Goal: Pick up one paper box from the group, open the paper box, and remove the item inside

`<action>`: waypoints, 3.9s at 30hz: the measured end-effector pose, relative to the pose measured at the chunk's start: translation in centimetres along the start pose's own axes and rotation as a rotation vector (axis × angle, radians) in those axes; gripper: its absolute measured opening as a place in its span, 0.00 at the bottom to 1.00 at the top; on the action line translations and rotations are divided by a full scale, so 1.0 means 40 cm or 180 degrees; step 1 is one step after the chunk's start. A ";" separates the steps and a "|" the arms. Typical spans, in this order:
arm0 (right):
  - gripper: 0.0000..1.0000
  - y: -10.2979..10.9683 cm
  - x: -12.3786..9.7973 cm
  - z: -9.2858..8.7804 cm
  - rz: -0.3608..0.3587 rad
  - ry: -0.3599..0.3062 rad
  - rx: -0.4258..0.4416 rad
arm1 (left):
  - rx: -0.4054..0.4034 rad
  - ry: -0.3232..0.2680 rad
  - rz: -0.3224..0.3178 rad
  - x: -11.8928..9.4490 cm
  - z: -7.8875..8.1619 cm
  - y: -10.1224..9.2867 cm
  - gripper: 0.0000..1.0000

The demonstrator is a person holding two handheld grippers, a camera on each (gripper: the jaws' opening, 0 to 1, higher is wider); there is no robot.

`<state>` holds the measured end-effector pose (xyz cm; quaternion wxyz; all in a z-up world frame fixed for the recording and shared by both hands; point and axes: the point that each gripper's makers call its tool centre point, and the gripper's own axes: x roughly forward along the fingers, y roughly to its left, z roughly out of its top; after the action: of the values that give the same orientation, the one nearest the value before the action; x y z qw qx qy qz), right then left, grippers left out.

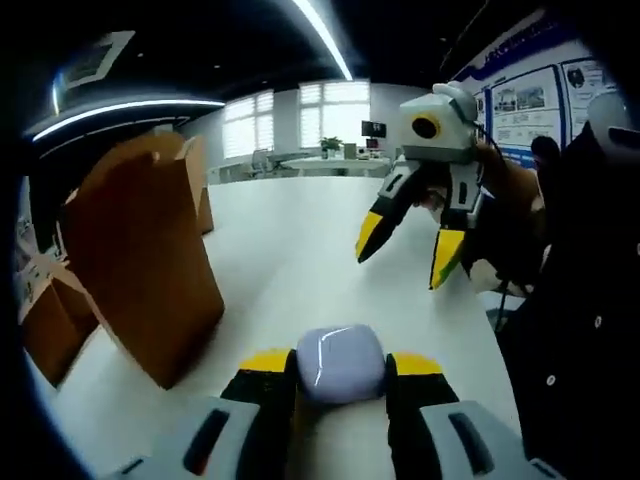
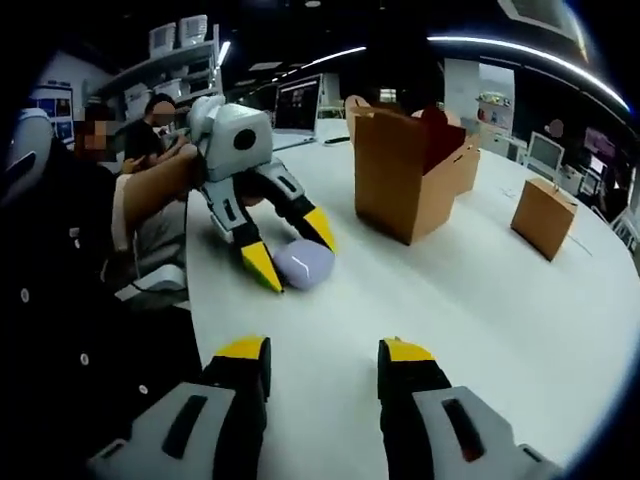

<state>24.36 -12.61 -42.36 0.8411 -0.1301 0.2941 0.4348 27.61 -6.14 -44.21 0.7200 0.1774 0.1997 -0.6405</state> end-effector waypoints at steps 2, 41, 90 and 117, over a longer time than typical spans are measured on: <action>0.43 0.014 0.005 0.005 0.0026 -0.0022 -0.0022 | 0.0034 0.0000 -0.0078 0.001 0.002 -0.002 0.37; 0.46 0.014 0.003 0.012 -0.0067 -0.0229 -0.0037 | -0.0275 0.0214 0.0428 -0.171 -0.036 0.049 0.54; 0.60 -0.061 -0.362 0.051 -0.1003 -0.0715 -0.0114 | -0.1005 -0.0521 0.2455 -0.676 -0.030 -0.062 0.69; 0.60 -0.078 -0.384 0.037 -0.1015 -0.0562 -0.0050 | -0.1054 -0.0314 0.2335 -0.659 -0.040 -0.059 0.68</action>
<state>20.53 -23.80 -31.96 0.9209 -0.1430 0.1913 0.3079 22.54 16.83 -32.00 0.9284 0.0875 0.1888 -0.3080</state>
